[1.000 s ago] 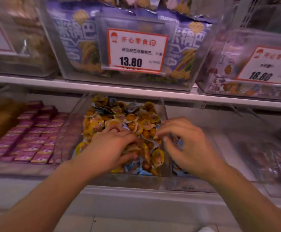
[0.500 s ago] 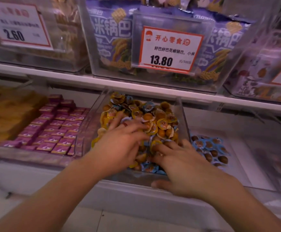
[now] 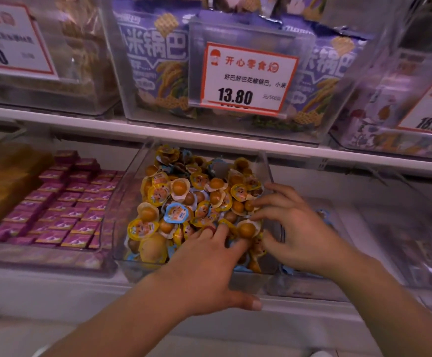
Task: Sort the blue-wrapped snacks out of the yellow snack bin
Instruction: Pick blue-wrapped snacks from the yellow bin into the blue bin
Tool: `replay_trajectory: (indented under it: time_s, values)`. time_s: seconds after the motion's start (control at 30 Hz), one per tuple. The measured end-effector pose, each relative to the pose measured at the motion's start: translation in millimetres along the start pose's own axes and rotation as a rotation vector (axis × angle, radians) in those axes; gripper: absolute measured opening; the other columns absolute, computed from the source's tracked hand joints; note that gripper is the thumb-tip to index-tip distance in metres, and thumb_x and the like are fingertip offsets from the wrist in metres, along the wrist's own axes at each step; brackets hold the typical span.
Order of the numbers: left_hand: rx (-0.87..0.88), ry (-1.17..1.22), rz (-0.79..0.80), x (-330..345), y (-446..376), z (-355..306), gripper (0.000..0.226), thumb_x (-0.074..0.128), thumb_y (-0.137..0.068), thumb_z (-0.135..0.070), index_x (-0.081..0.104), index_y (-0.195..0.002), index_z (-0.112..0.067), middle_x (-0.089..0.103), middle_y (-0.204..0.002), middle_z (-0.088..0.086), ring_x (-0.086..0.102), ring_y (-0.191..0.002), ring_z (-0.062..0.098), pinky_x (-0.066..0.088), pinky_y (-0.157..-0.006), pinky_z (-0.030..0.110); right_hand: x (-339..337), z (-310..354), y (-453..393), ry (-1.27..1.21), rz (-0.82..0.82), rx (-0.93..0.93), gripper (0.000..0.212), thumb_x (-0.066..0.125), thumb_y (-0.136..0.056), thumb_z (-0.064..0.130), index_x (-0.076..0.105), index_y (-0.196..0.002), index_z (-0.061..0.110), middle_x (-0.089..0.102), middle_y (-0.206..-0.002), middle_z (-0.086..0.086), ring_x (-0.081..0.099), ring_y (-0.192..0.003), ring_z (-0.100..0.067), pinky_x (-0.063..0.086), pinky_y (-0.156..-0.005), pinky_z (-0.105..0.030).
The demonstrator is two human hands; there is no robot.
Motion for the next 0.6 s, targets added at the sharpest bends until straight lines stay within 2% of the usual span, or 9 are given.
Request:
replay_trajectory:
  time_s: [0.1, 0.2, 0.3, 0.33, 0.4, 0.47, 0.53, 0.6]
  values:
    - [0.009, 0.006, -0.021, -3.9, -5.8, -2.5, 0.075, 0.036, -0.076, -0.088, 0.032, -0.13, -0.036, 0.039, -0.121, 0.006, 0.048, -0.106, 0.028, 0.044, -0.084, 0.041, 11.3, -3.6, -1.6, -0.102, -0.138, -0.006, 0.032, 0.055, -0.078, 0.027, 0.077, -0.098, 0.017, 0.068, -0.113, 0.006, 0.039, -0.136, -0.021, 0.043, -0.105, -0.042]
    - [0.03, 0.048, -0.018, -8.1, -9.0, 3.1, 0.069, 0.037, -0.077, -0.087, 0.034, -0.128, -0.04, 0.039, -0.127, 0.003, 0.052, -0.105, 0.025, 0.044, -0.079, 0.035, 14.5, -8.1, -1.0, -0.167, -0.22, -0.033, 0.028, 0.055, -0.08, 0.026, 0.077, -0.093, 0.015, 0.069, -0.108, 0.006, 0.044, -0.132, -0.018, 0.045, -0.103, -0.039]
    - [0.051, 0.26, -0.03, -10.8, -8.6, 6.2, 0.061, 0.047, -0.068, -0.089, 0.041, -0.11, -0.044, 0.04, -0.111, -0.016, 0.055, -0.091, 0.007, 0.051, -0.075, 0.032, 16.1, -8.3, -0.6, -0.183, -0.243, -0.038, 0.025, 0.057, -0.08, 0.025, 0.077, -0.092, 0.015, 0.069, -0.107, 0.007, 0.043, -0.132, -0.017, 0.045, -0.103, -0.036]
    - [0.059, 0.314, -0.044, -10.1, -8.8, 6.9, 0.058, 0.051, -0.066, -0.088, 0.042, -0.102, -0.044, 0.04, -0.105, -0.021, 0.053, -0.086, 0.0, 0.05, -0.072, 0.028, 16.6, -8.5, -0.6, -0.185, -0.244, -0.038, 0.024, 0.058, -0.081, 0.023, 0.076, -0.093, 0.015, 0.069, -0.107, 0.007, 0.043, -0.133, -0.017, 0.045, -0.103, -0.036]
    - [0.075, 0.352, -0.069, -8.4, -11.3, 8.0, 0.052, 0.058, -0.066, -0.083, 0.042, -0.094, -0.043, 0.046, -0.097, -0.023, 0.051, -0.083, -0.003, 0.045, -0.065, 0.02, 17.3, -8.8, -0.7, -0.19, -0.246, -0.035, 0.022, 0.059, -0.081, 0.022, 0.076, -0.092, 0.015, 0.069, -0.106, 0.006, 0.043, -0.132, -0.018, 0.045, -0.102, -0.038]
    - [0.062, 0.396, -0.08, -7.9, -14.0, 9.8, 0.053, 0.062, -0.064, -0.081, 0.043, -0.099, -0.046, 0.052, -0.095, -0.025, 0.051, -0.085, -0.005, 0.043, -0.064, 0.017, 17.8, -8.4, -0.8, -0.189, -0.242, -0.028, 0.021, 0.06, -0.081, 0.022, 0.076, -0.092, 0.015, 0.069, -0.105, 0.006, 0.043, -0.132, -0.018, 0.046, -0.101, -0.04]
    - [0.046, 0.436, -0.076, -8.0, -15.3, 11.7, 0.065, 0.064, -0.061, -0.083, 0.041, -0.112, -0.05, 0.052, -0.097, -0.031, 0.051, -0.088, -0.009, 0.044, -0.068, 0.014, 18.4, -7.8, -0.9, -0.189, -0.246, -0.025, 0.019, 0.062, -0.081, 0.019, 0.077, -0.092, 0.015, 0.07, -0.104, 0.005, 0.045, -0.131, -0.018, 0.046, -0.1, -0.041]
    - [0.059, 0.51, -0.052, -9.4, -16.4, 13.2, 0.066, 0.069, -0.06, -0.08, 0.047, -0.114, -0.05, 0.052, -0.1, -0.034, 0.051, -0.094, -0.013, 0.042, -0.072, 0.008, 19.2, -7.0, -0.6, -0.193, -0.256, -0.037, 0.019, 0.06, -0.082, 0.02, 0.076, -0.09, 0.014, 0.07, -0.103, 0.005, 0.047, -0.128, -0.017, 0.047, -0.098, -0.041]
Point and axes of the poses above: each hand's wrist, its own y-axis away from the middle knuckle, its own x-axis out of the palm, z = x × y, the point moved 2 cm from there along -y, towards the middle knuckle
